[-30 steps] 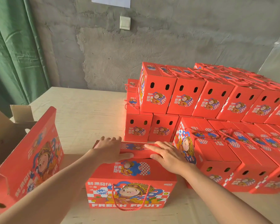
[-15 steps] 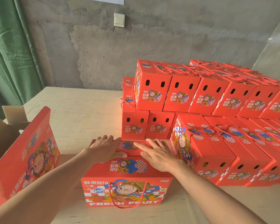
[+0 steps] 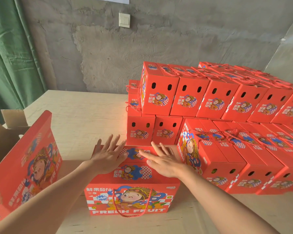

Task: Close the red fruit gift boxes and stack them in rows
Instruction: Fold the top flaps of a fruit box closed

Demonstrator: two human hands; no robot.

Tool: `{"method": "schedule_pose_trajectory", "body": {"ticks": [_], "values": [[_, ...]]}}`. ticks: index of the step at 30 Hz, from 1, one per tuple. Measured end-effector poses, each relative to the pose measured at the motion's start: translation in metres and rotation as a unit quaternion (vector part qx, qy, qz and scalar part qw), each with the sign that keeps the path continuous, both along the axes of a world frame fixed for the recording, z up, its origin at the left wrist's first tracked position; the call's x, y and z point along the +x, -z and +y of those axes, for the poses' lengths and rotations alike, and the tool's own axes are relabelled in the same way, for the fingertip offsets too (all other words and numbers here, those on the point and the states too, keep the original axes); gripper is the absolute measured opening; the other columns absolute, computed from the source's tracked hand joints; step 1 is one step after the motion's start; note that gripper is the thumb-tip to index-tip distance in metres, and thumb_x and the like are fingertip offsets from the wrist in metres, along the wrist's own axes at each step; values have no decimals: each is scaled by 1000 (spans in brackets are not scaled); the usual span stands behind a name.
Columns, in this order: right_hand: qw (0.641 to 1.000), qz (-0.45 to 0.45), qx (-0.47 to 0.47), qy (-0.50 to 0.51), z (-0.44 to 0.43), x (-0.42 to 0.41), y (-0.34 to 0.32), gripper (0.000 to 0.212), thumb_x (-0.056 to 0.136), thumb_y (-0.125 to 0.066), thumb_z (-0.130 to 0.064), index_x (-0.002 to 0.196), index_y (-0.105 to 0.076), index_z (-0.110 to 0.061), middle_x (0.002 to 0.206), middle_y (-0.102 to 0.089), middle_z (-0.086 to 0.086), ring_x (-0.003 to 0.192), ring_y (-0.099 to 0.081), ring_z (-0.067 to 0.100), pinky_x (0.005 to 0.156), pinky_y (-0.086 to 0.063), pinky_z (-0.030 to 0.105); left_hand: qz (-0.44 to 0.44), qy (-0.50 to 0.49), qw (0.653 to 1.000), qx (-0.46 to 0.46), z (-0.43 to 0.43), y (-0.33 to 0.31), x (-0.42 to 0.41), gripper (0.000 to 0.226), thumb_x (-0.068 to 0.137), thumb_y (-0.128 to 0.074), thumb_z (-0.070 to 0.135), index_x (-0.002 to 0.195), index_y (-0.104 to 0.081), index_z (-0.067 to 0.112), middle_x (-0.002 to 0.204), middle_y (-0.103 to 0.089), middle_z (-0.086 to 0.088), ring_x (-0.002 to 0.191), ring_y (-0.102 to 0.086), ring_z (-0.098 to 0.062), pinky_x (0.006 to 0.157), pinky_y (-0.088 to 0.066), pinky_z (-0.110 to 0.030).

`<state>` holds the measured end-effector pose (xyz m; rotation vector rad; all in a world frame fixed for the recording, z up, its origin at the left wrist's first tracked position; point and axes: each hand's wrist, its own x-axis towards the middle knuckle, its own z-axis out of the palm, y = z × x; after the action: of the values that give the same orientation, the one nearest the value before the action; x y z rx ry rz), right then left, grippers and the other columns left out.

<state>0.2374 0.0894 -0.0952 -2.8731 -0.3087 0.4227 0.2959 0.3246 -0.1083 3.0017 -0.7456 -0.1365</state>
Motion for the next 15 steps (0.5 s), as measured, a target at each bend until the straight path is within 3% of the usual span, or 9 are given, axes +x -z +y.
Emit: {"method": "schedule_pose_trajectory", "body": {"ticks": [5,8,12,15], "values": [[995,-80,57,-18,-32,-12,9,40,100,-27,-48,133,-10,-64,154,14,-18,144,18,11,115,10,38,-24,-71,996,-45,-1,9,-46,62,96,-3,54,148,15,27,153,27,2,138,29,-15,110,22,-44],[992,-94,89,5,-35,-9,14,41,97,-34,-52,132,-19,-66,157,9,-13,144,19,13,114,11,41,-30,-95,992,-72,-14,19,-82,63,95,-3,53,150,11,25,156,20,4,138,27,-12,110,21,-40],[987,-132,90,23,-31,-8,12,42,96,-40,-50,137,-34,-54,149,-23,-6,140,-14,16,114,-12,35,-67,-96,991,-65,-20,23,-83,68,91,5,59,151,4,28,159,10,6,145,15,-17,115,9,-46],[982,-166,63,67,-23,-15,18,44,94,-38,-54,138,-33,-54,141,-31,-5,132,-24,19,109,-20,35,-78,-48,994,-67,-9,20,-66,81,78,18,65,150,-4,35,158,3,13,146,8,-15,113,13,-48]]}}
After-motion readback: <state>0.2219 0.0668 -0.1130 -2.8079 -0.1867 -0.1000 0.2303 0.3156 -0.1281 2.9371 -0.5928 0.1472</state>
